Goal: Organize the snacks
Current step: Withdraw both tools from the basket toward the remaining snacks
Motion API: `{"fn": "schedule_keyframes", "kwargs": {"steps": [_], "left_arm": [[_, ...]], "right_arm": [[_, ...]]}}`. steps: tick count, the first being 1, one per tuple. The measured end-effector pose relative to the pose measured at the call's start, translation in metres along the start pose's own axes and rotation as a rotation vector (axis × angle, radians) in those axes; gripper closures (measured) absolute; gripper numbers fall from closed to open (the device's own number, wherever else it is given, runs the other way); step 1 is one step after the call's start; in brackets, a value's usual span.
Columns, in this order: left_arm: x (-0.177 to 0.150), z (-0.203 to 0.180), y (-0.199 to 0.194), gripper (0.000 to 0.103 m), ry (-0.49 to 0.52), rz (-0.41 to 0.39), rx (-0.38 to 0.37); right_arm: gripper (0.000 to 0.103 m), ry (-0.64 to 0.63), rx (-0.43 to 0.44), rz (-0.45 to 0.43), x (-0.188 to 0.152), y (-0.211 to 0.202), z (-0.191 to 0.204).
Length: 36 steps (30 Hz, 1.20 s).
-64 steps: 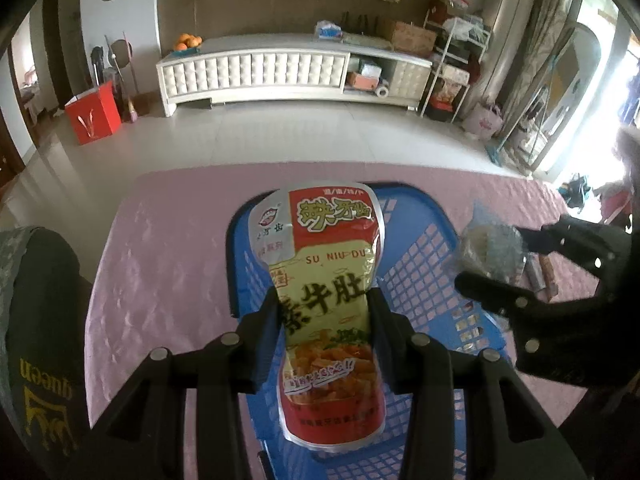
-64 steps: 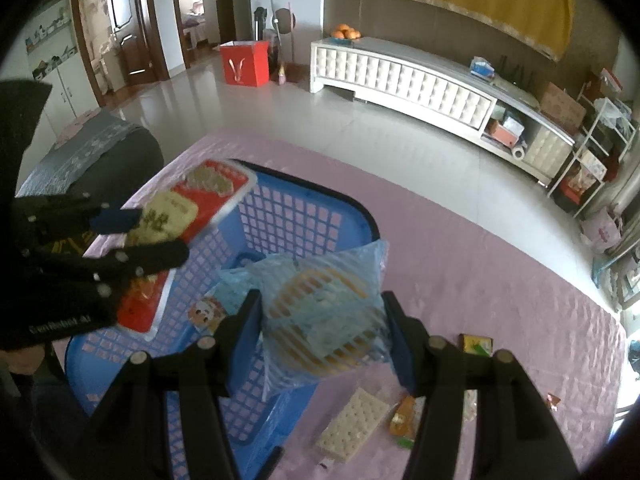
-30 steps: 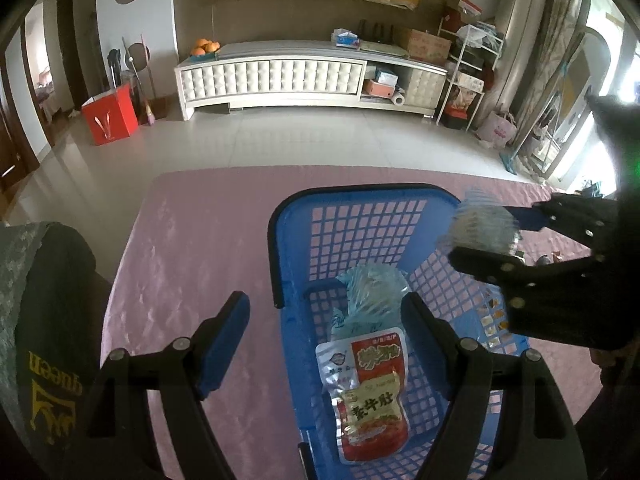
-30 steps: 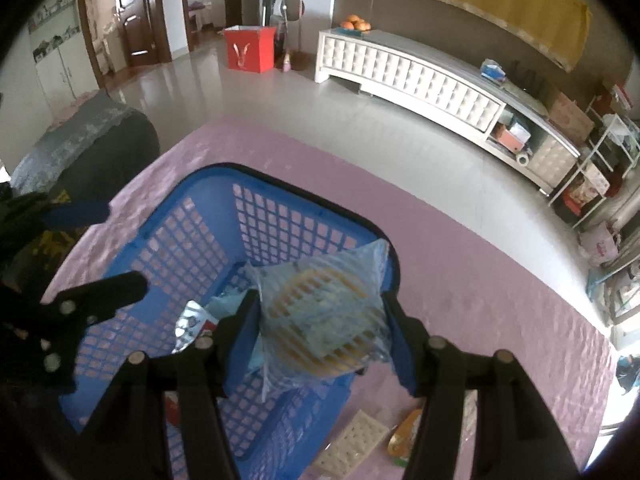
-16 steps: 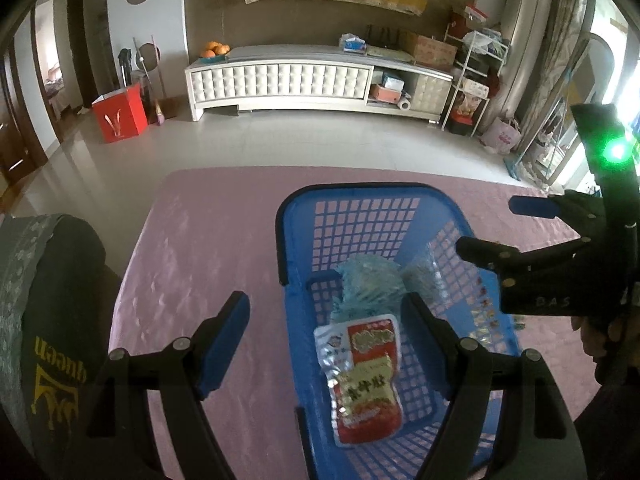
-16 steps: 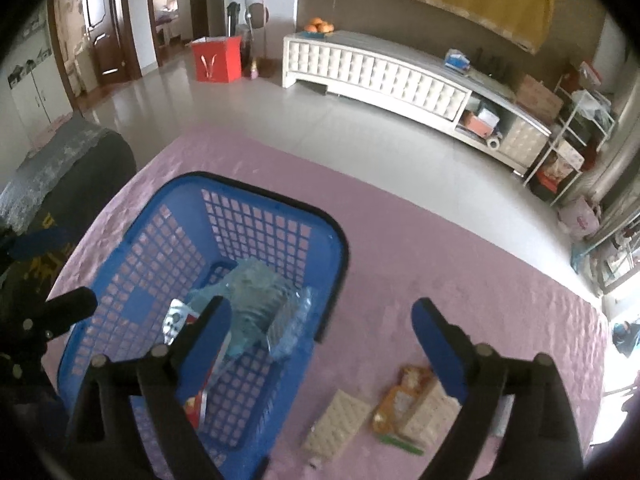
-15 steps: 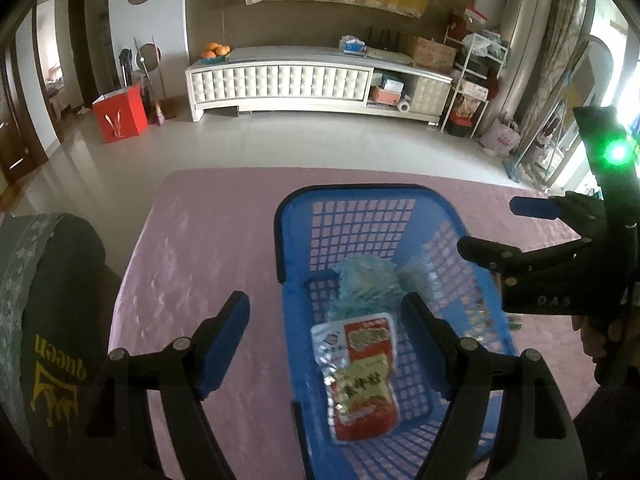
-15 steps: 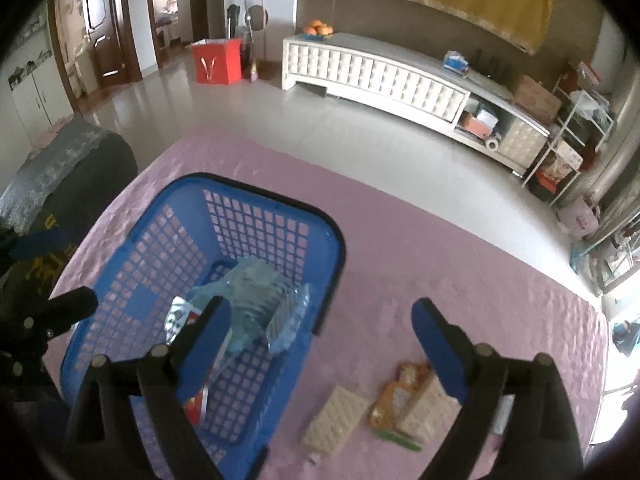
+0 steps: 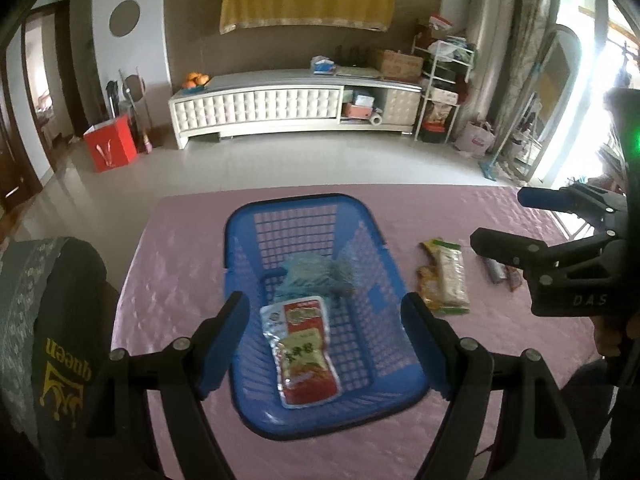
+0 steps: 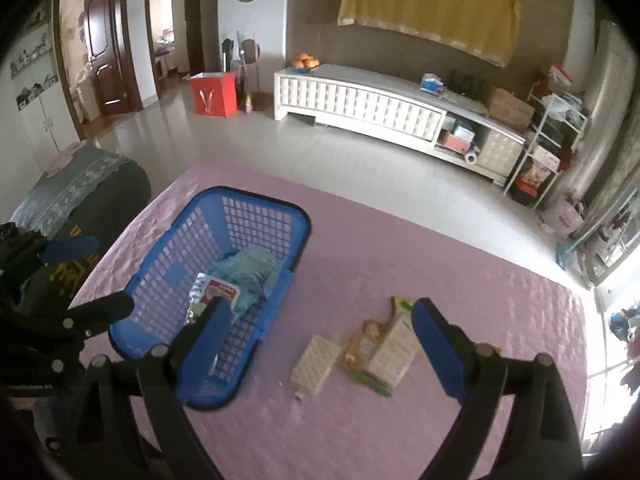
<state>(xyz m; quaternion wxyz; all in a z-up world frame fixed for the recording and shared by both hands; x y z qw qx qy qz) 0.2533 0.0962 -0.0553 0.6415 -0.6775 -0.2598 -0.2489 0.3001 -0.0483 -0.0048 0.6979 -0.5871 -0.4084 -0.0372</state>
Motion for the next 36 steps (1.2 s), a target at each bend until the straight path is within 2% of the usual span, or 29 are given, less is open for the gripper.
{"fn": "schedule_keyframes", "kwargs": {"steps": [9, 14, 21, 24, 28, 33, 36], "left_arm": [[-0.005, -0.051, -0.005, 0.027, 0.062, 0.004, -0.022], [-0.013, -0.077, 0.000, 0.023, 0.074, 0.013, -0.044], [-0.027, -0.111, 0.016, 0.023, 0.067, 0.047, -0.071], [-0.033, -0.129, 0.025, 0.023, 0.029, 0.039, -0.115], [-0.040, -0.145, 0.041, 0.023, 0.015, 0.010, -0.067], [-0.051, -0.170, 0.058, 0.023, 0.088, -0.011, -0.030], [-0.061, -0.179, 0.072, 0.024, 0.089, 0.001, -0.031]], "right_arm": [[0.009, 0.077, -0.028, 0.024, -0.042, -0.016, -0.037], [0.009, 0.118, -0.016, 0.040, -0.065, -0.017, -0.054], [0.009, 0.164, 0.000, -0.006, -0.091, -0.023, -0.079], [0.009, 0.197, 0.000, -0.035, -0.102, -0.017, -0.089], [0.009, 0.225, 0.021, -0.027, -0.119, 0.001, -0.104], [0.009, 0.258, 0.020, -0.051, -0.141, 0.017, -0.124], [0.009, 0.299, 0.043, -0.061, -0.156, 0.027, -0.133]]}}
Point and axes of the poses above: each gripper's, at about its wrist camera, not at the fingertips, and y roughly the way its jaws point, z to its left, x to its top, the point moved 7 cm from there along y, roughly the way its jaws point
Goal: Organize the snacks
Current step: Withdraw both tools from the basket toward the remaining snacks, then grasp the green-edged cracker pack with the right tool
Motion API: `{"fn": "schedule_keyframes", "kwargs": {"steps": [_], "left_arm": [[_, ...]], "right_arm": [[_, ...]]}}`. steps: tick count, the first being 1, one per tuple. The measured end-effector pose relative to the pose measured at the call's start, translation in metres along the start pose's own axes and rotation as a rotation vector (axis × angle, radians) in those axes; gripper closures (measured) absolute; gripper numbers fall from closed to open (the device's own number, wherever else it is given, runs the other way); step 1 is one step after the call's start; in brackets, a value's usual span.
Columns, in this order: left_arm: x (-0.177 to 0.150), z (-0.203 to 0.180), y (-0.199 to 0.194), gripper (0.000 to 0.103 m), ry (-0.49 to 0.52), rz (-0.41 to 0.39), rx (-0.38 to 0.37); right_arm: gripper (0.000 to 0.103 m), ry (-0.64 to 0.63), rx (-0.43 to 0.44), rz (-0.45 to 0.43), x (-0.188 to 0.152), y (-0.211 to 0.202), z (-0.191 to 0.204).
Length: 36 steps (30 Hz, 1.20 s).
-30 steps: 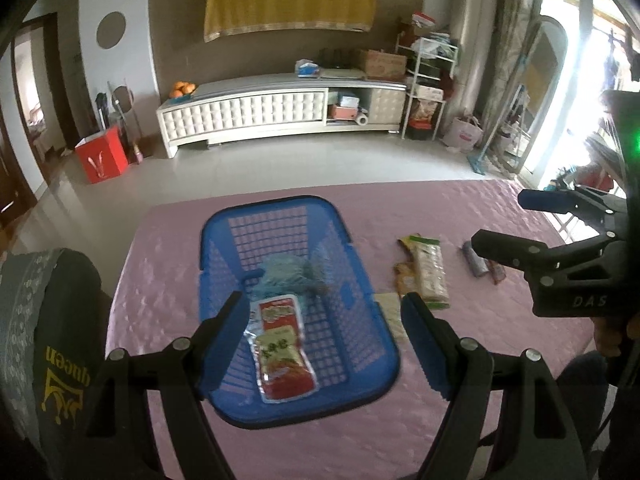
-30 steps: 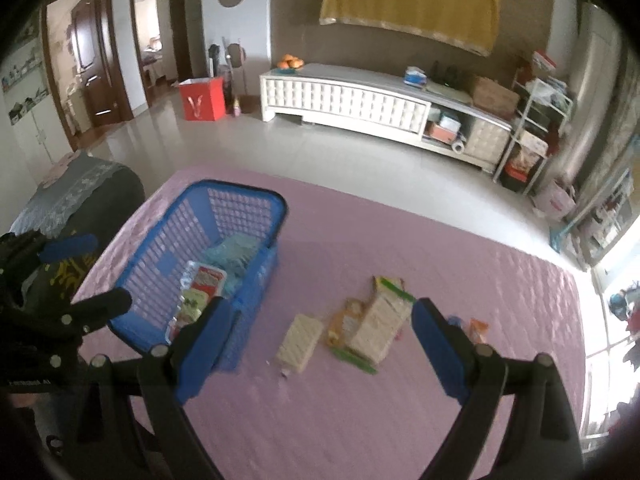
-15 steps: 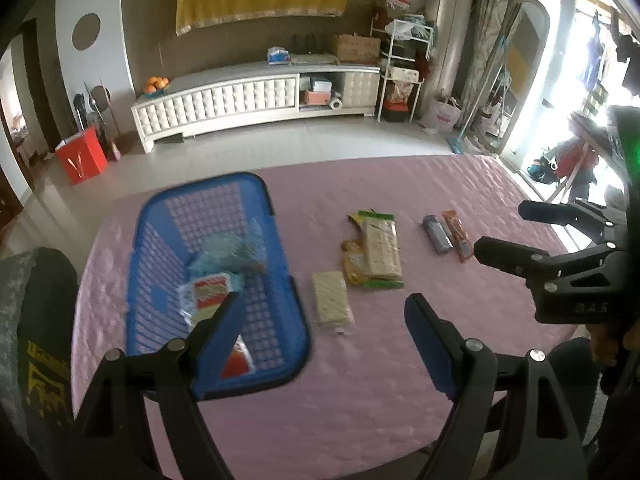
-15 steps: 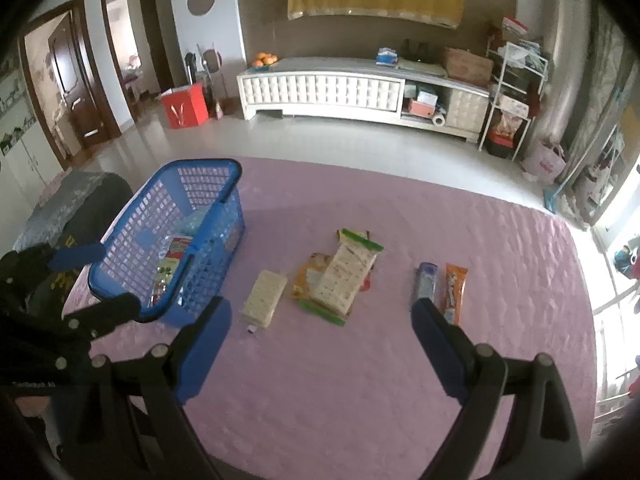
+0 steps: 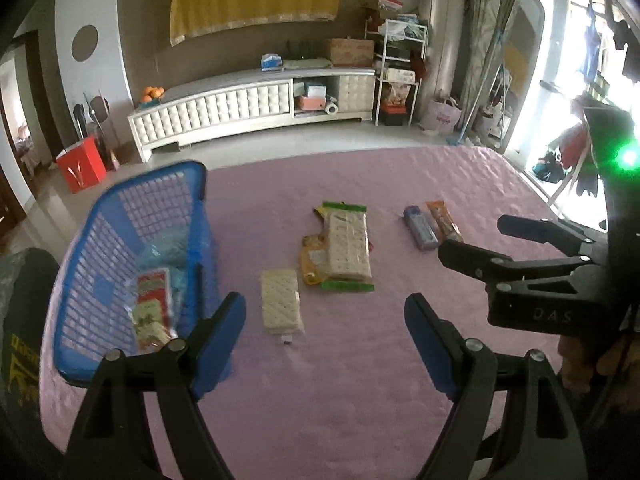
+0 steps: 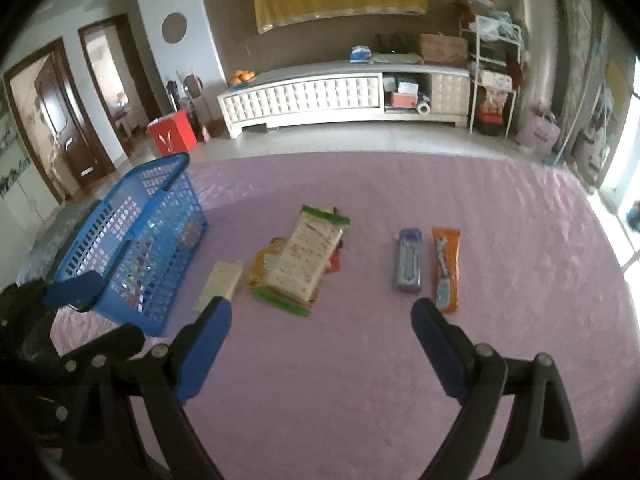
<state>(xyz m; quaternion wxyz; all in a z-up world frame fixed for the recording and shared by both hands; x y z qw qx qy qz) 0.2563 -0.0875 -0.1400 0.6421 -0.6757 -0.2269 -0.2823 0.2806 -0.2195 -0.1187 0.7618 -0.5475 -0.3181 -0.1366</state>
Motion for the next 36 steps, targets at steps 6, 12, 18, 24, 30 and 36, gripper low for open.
{"fn": "schedule_keyframes", "kwargs": {"steps": [6, 12, 18, 24, 30, 36], "left_arm": [[-0.021, -0.005, 0.038, 0.046, -0.013, 0.058, 0.022], [-0.046, 0.003, 0.078, 0.052, -0.003, 0.128, 0.093], [-0.050, 0.012, 0.106, 0.064, 0.024, 0.179, 0.149], [-0.040, 0.025, 0.131, 0.064, 0.032, 0.203, 0.173], [-0.037, 0.042, 0.153, 0.064, 0.020, 0.225, 0.198], [-0.030, 0.044, 0.160, 0.064, 0.064, 0.222, 0.228]], "right_arm": [[0.026, 0.033, -0.002, 0.003, -0.034, 0.019, -0.018], [0.026, 0.013, -0.008, 0.069, -0.046, 0.042, -0.015], [0.026, 0.022, -0.009, 0.096, -0.049, 0.057, -0.016], [0.026, 0.002, -0.028, 0.099, -0.053, 0.061, -0.014], [0.026, 0.007, -0.024, 0.114, -0.055, 0.067, -0.014], [0.026, 0.006, -0.013, 0.120, -0.055, 0.069, -0.012]]}}
Point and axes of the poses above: each gripper's, at about its wrist camera, not at the fingertips, and y roughly the way its jaws point, z to its left, x to its top, the point moved 7 cm from there along y, roughly the way its jaws point
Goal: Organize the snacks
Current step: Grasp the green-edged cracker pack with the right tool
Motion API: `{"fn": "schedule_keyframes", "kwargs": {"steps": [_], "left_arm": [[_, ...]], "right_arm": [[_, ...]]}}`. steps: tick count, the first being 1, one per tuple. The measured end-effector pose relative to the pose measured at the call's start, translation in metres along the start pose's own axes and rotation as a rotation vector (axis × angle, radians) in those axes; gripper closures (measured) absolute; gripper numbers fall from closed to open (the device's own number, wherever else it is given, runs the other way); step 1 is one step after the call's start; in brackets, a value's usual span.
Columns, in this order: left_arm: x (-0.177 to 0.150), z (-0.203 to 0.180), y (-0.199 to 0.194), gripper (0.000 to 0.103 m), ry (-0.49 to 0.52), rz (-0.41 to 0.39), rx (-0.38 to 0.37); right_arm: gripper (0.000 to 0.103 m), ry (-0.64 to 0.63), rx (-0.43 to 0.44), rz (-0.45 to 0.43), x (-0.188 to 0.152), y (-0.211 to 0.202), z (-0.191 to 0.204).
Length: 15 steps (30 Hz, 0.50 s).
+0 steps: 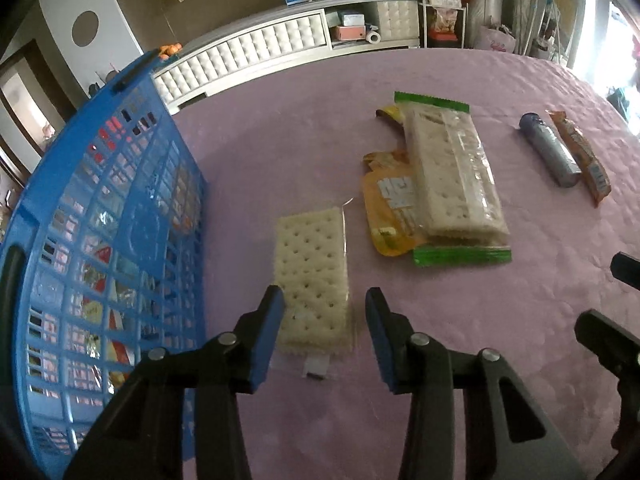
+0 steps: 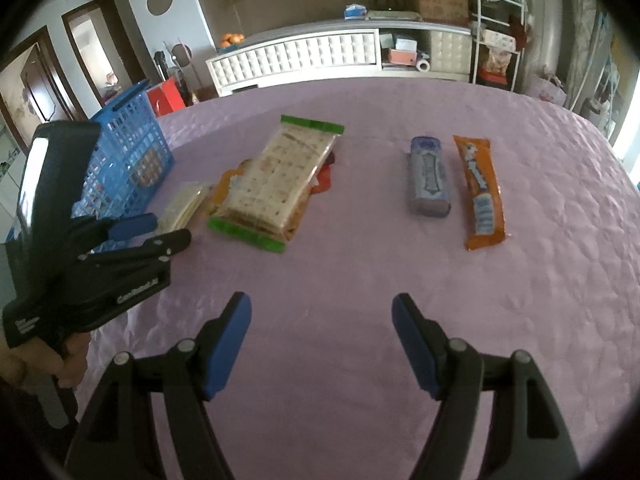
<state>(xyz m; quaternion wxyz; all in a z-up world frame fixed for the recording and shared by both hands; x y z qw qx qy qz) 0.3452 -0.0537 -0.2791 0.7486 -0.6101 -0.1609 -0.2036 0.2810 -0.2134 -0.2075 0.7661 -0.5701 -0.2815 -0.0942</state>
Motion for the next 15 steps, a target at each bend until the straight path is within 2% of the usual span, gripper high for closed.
{"fn": "schedule_keyframes", "kwargs": {"steps": [4, 7, 8, 9, 12, 13, 15], "left_arm": [[0.007, -0.004, 0.005, 0.063, 0.048, 0.002, 0.040], [0.011, -0.003, 0.006, 0.066, 0.020, 0.013, 0.041], [0.012, -0.002, 0.007, 0.072, 0.011, 0.014, 0.050], [0.013, -0.001, 0.005, 0.075, -0.002, 0.013, 0.042], [0.014, -0.003, -0.005, 0.090, -0.011, -0.011, -0.003], [0.013, -0.005, -0.010, 0.102, -0.014, -0.016, -0.041], [0.012, -0.006, -0.017, 0.103, -0.023, -0.028, -0.076]], "right_arm": [[0.026, 0.007, -0.001, -0.002, 0.001, -0.001, -0.001], [0.026, 0.021, -0.002, -0.003, -0.001, -0.002, -0.004], [0.026, 0.030, 0.001, -0.005, -0.001, -0.002, -0.005], [0.026, 0.037, 0.003, -0.003, -0.001, -0.002, -0.006], [0.026, 0.077, 0.013, 0.014, 0.002, -0.001, -0.009], [0.026, 0.087, 0.026, 0.015, 0.004, -0.002, -0.009], [0.026, 0.095, 0.033, 0.009, 0.011, -0.006, -0.010]]}}
Point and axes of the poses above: each gripper's, at about its wrist camera, not at the fingertips, and y roughly the way its jaws point, z to its left, x to its top, the point moved 7 cm from there along y, roughly the way its jaws point
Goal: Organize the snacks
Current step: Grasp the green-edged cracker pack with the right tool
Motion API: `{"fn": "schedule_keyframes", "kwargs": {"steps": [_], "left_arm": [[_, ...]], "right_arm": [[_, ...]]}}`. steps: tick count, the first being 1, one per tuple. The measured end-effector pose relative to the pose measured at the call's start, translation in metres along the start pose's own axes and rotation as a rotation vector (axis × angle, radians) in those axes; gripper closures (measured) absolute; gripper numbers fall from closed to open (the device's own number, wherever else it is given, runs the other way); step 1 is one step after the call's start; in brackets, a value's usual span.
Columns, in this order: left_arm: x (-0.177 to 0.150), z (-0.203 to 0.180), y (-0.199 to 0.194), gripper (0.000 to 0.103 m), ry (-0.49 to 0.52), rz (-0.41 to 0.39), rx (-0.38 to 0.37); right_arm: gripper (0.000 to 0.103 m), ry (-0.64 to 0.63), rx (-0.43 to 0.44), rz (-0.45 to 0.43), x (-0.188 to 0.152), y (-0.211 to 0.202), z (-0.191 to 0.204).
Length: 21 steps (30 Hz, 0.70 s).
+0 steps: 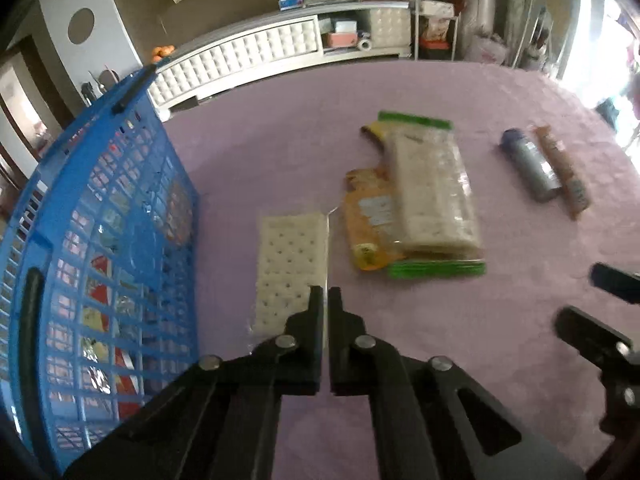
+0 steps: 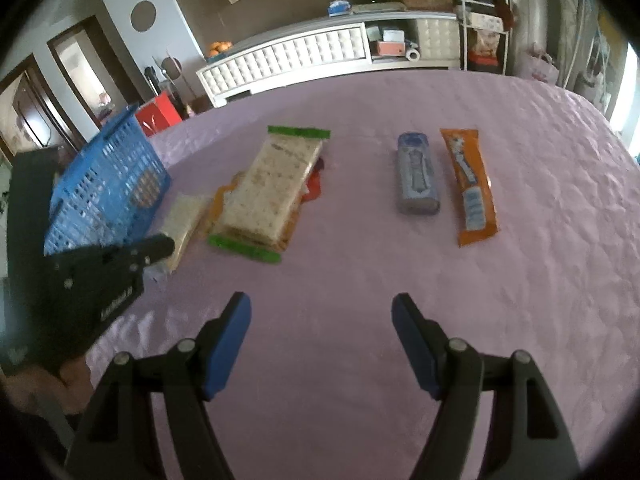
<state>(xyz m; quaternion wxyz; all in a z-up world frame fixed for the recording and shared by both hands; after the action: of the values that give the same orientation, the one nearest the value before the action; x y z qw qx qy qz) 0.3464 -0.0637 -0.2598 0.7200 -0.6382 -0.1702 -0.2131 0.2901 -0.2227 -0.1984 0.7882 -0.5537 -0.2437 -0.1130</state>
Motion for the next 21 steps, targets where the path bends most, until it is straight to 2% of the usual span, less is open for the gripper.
{"fn": "schedule_keyframes", "kwargs": {"steps": [5, 11, 14, 18, 21], "left_arm": [[0.000, -0.003, -0.021, 0.103, -0.014, -0.049, -0.069], [-0.007, -0.001, -0.035, 0.103, -0.036, -0.067, -0.101], [-0.008, -0.001, -0.043, 0.103, -0.033, -0.085, -0.101], [-0.007, -0.002, -0.043, 0.103, -0.012, -0.087, -0.083], [-0.007, -0.001, -0.041, 0.103, -0.009, -0.089, -0.065]], "right_arm": [[0.026, 0.014, 0.017, 0.005, 0.023, 0.006, 0.008], [0.026, -0.025, 0.036, 0.051, 0.052, 0.042, 0.035], [0.026, -0.054, 0.019, 0.086, 0.057, 0.064, 0.042], [0.026, -0.041, 0.060, 0.127, 0.058, 0.083, 0.048], [0.026, -0.055, 0.049, 0.157, 0.059, 0.094, 0.051]]}}
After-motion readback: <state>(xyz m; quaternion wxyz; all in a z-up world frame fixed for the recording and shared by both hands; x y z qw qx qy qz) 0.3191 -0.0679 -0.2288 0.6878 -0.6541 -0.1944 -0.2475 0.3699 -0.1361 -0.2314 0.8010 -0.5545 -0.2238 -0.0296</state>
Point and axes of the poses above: each gripper's, at about its wrist camera, not at the fingertips, and y roughly the way its jaws point, z to its left, x to its top, the point moved 7 cm from there along y, roughly the way its jaws point
